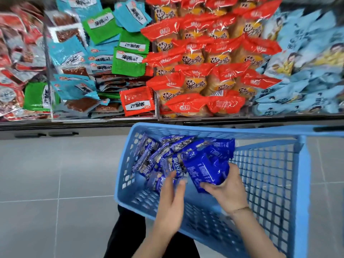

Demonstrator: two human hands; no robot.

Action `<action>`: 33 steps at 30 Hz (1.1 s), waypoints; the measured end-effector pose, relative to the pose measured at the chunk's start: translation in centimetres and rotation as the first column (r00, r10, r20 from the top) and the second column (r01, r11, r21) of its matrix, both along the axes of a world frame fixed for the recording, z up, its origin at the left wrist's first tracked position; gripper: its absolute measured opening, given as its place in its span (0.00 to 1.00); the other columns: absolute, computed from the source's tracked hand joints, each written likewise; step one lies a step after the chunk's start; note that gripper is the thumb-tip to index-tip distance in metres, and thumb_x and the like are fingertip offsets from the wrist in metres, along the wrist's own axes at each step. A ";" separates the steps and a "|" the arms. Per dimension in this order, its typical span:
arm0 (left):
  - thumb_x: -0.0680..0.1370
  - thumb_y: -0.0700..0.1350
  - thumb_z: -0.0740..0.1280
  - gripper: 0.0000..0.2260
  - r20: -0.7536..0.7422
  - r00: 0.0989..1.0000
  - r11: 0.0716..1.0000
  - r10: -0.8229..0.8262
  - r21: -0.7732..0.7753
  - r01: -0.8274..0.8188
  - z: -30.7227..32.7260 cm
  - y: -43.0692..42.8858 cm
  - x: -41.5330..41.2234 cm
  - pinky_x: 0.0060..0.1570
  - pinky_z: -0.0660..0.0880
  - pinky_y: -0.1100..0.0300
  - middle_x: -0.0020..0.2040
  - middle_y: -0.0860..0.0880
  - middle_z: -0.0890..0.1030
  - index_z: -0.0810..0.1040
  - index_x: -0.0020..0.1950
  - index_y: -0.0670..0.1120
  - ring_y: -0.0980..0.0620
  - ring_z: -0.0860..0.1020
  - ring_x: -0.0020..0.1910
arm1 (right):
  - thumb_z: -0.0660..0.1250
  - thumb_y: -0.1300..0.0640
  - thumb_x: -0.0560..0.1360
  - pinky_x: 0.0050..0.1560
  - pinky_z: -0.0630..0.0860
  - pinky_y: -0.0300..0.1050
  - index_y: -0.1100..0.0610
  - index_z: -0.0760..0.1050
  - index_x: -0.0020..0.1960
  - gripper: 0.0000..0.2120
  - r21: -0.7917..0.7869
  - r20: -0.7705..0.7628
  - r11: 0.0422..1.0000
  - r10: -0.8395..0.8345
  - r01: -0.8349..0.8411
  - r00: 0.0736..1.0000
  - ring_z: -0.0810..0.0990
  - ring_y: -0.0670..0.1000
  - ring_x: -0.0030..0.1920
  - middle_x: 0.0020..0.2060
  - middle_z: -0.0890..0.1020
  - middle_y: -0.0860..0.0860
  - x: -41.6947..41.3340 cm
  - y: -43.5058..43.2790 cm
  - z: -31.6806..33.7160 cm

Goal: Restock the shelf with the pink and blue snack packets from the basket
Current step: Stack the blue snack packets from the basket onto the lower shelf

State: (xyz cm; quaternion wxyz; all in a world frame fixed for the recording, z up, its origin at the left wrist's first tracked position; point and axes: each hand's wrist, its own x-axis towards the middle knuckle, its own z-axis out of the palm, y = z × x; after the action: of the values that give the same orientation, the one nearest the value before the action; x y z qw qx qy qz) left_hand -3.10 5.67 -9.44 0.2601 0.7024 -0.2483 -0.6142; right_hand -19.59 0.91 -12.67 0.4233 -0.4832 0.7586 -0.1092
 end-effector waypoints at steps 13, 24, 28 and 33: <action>0.65 0.45 0.76 0.31 -0.726 0.560 0.917 0.399 0.330 -0.225 -2.2 -3.9 4.4 0.55 0.77 0.43 0.60 0.33 0.78 0.74 0.64 0.33 0.37 0.78 0.58 | 0.69 0.64 0.72 0.57 0.70 0.38 0.46 0.78 0.49 0.14 -0.208 0.373 0.957 0.269 -0.203 0.888 0.77 0.38 0.50 0.52 0.79 0.40 3.9 -2.5 4.7; 0.59 0.50 0.81 0.32 -0.756 0.538 0.923 0.372 0.361 -0.131 1.6 -3.5 5.9 0.50 0.79 0.48 0.60 0.34 0.78 0.81 0.59 0.38 0.38 0.80 0.56 | 0.78 0.50 0.60 0.51 0.78 0.42 0.53 0.74 0.57 0.28 0.175 0.614 0.984 -0.073 -0.045 0.786 0.81 0.50 0.50 0.50 0.82 0.52 4.1 -2.3 6.9; 0.72 0.51 0.69 0.23 -0.654 0.692 0.949 0.307 0.264 -0.172 6.5 -3.7 6.4 0.51 0.78 0.50 0.58 0.36 0.80 0.77 0.62 0.38 0.40 0.81 0.54 | 0.80 0.54 0.55 0.55 0.71 0.54 0.58 0.78 0.51 0.26 0.375 0.750 0.917 -0.386 0.135 0.537 0.76 0.56 0.47 0.46 0.78 0.67 4.1 -2.2 9.6; 0.73 0.51 0.64 0.18 -0.627 0.698 0.936 0.345 0.181 -0.300 11.6 -3.2 8.5 0.51 0.79 0.45 0.55 0.40 0.83 0.81 0.57 0.43 0.42 0.82 0.50 | 0.74 0.61 0.60 0.58 0.76 0.58 0.59 0.84 0.45 0.13 0.503 0.810 0.851 -0.526 0.153 0.261 0.81 0.59 0.55 0.53 0.82 0.61 5.1 -3.0 14.4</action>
State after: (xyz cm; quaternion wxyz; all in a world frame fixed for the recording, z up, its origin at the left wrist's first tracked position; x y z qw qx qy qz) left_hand 5.38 2.52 2.19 0.4105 0.4861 0.0045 -0.7715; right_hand -14.52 -2.07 1.77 0.8147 -0.0782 0.4727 -0.3268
